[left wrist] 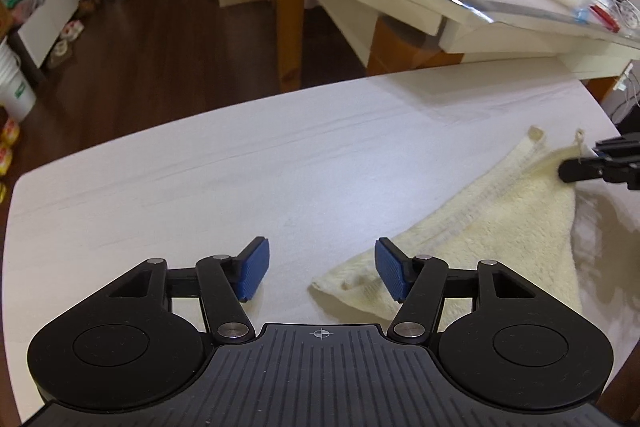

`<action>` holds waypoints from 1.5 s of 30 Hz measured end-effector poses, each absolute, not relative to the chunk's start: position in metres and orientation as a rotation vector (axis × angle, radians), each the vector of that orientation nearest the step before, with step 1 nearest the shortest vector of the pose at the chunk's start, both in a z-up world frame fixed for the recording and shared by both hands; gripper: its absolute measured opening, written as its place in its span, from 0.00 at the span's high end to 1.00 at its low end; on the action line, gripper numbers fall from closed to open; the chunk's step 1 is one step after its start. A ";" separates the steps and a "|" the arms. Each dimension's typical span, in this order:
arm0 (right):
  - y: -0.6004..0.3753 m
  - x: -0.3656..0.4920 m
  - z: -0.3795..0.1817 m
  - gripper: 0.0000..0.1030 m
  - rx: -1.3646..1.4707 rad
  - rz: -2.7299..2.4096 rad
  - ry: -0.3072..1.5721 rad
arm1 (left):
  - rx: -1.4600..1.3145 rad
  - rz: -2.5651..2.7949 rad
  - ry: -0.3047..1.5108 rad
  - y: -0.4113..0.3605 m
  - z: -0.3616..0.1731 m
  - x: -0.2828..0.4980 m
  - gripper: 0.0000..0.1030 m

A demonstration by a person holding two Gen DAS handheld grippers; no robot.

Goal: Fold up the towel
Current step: 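Lift the tip and fold the triangle in half with the right gripper, then lay the tip down and open the right gripper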

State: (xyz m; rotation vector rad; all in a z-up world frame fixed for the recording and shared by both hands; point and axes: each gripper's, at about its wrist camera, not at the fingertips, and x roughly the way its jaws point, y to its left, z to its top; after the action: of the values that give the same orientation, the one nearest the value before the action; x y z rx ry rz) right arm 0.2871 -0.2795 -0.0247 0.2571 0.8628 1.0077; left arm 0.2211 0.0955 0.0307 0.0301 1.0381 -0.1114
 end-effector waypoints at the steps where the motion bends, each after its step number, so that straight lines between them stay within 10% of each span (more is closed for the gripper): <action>1: -0.280 0.288 -0.024 0.92 0.263 1.010 0.865 | 0.025 -0.103 1.021 0.096 0.035 0.221 0.39; 45: -0.262 0.309 -0.039 0.76 0.236 0.793 0.843 | 0.092 -0.193 0.933 0.070 0.008 0.203 0.35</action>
State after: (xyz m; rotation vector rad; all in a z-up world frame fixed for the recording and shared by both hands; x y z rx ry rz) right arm 0.3090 -0.2617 -0.0387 0.2356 0.8426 0.7932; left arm 0.2031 0.0702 0.0076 0.0917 0.9331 -0.1932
